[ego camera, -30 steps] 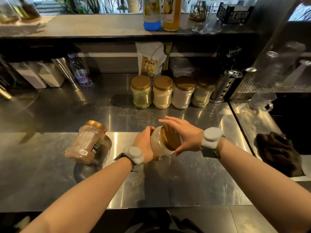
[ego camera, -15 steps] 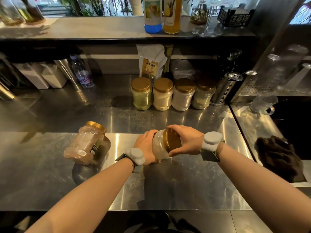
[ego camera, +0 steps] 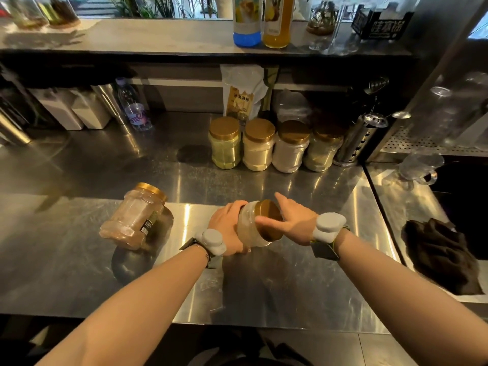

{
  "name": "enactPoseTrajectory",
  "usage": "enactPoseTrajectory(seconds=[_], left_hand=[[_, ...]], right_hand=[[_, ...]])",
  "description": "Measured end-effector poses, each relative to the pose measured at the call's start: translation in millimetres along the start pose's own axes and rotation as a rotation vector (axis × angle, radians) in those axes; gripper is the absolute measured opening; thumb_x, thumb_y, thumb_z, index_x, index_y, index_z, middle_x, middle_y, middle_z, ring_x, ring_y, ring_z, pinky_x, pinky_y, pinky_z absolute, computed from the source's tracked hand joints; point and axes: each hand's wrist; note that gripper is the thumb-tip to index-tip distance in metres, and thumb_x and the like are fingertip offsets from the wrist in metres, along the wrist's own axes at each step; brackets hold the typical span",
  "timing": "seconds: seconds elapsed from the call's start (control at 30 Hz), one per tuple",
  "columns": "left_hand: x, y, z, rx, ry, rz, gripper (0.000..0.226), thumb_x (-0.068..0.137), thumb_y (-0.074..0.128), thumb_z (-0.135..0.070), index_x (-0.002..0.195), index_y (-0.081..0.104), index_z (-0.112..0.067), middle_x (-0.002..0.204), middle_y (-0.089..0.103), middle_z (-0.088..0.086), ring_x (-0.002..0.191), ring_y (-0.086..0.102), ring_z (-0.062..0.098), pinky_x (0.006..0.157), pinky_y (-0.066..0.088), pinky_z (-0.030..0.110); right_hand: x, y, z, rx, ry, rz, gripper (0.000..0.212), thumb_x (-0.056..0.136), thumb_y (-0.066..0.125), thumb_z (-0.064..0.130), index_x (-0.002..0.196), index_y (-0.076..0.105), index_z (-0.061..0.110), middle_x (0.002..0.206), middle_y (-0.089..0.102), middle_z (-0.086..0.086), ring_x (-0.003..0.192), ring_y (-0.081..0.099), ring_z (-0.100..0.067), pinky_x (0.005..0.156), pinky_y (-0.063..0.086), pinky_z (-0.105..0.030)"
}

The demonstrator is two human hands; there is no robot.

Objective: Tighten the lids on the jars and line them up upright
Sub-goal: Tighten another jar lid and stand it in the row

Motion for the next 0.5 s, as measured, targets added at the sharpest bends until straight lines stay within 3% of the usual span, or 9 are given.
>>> enactPoseTrajectory(seconds=[0.03, 0.1, 0.23, 0.33, 0.5], left_hand=[[0.2, -0.2, -0.3, 0.004, 0.003, -0.005, 0.096, 0.041, 0.086, -0.045, 0.121, 0.034, -0.041, 0.111, 0.051, -0.012, 0.098, 0.056, 0.013, 0.078, 0.056, 0.032], [0.1, -1.3, -2.1, 0.032, -0.003, -0.017, 0.099, 0.038, 0.087, -0.047, 0.122, 0.033, -0.039, 0.114, 0.052, -0.009, 0.097, 0.055, 0.013, 0.078, 0.055, 0.032], [-0.7, 0.4, -4.1, 0.048, -0.022, -0.013, 0.096, 0.041, 0.088, -0.044, 0.120, 0.034, -0.039, 0.110, 0.053, -0.009, 0.095, 0.056, 0.014, 0.079, 0.056, 0.032], [-1.0, 0.9, -7.3, 0.069, -0.021, -0.013, 0.090, 0.043, 0.087, -0.043, 0.118, 0.036, -0.040, 0.106, 0.053, -0.011, 0.092, 0.057, 0.014, 0.077, 0.057, 0.031], [-1.9, 0.7, -10.6, 0.071, -0.002, -0.021, 0.092, 0.041, 0.087, -0.042, 0.118, 0.035, -0.042, 0.108, 0.053, -0.012, 0.093, 0.055, 0.012, 0.078, 0.055, 0.032]], right_hand=[[-1.1, -2.4, -0.6, -0.014, -0.082, 0.029, 0.116, 0.059, 0.052, 0.091, 0.151, 0.007, 0.036, 0.155, 0.027, 0.000, 0.135, 0.040, -0.025, 0.105, 0.043, -0.041], [-4.4, -7.9, -1.3, -0.105, -0.250, 0.065, 0.125, 0.057, 0.077, 0.069, 0.148, -0.005, 0.045, 0.160, 0.006, 0.007, 0.145, 0.021, -0.026, 0.113, 0.034, -0.046], [-4.5, -10.0, -6.5, -0.184, -0.380, 0.014, 0.115, 0.061, 0.088, 0.036, 0.144, 0.009, 0.045, 0.155, 0.014, 0.009, 0.141, 0.027, -0.024, 0.109, 0.041, -0.045], [-1.5, -11.3, -10.1, -0.176, -0.392, -0.005, 0.096, 0.068, 0.083, 0.040, 0.140, 0.019, 0.040, 0.145, 0.032, 0.007, 0.131, 0.039, -0.019, 0.101, 0.047, -0.037], [-0.5, -12.5, -14.4, -0.203, -0.305, -0.001, 0.092, 0.067, 0.074, 0.063, 0.137, 0.020, 0.039, 0.136, 0.045, 0.003, 0.119, 0.050, -0.020, 0.088, 0.051, -0.030]])
Point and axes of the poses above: each hand's wrist, its own x-axis towards the middle knuckle, its own y-axis out of the palm, z = x × y
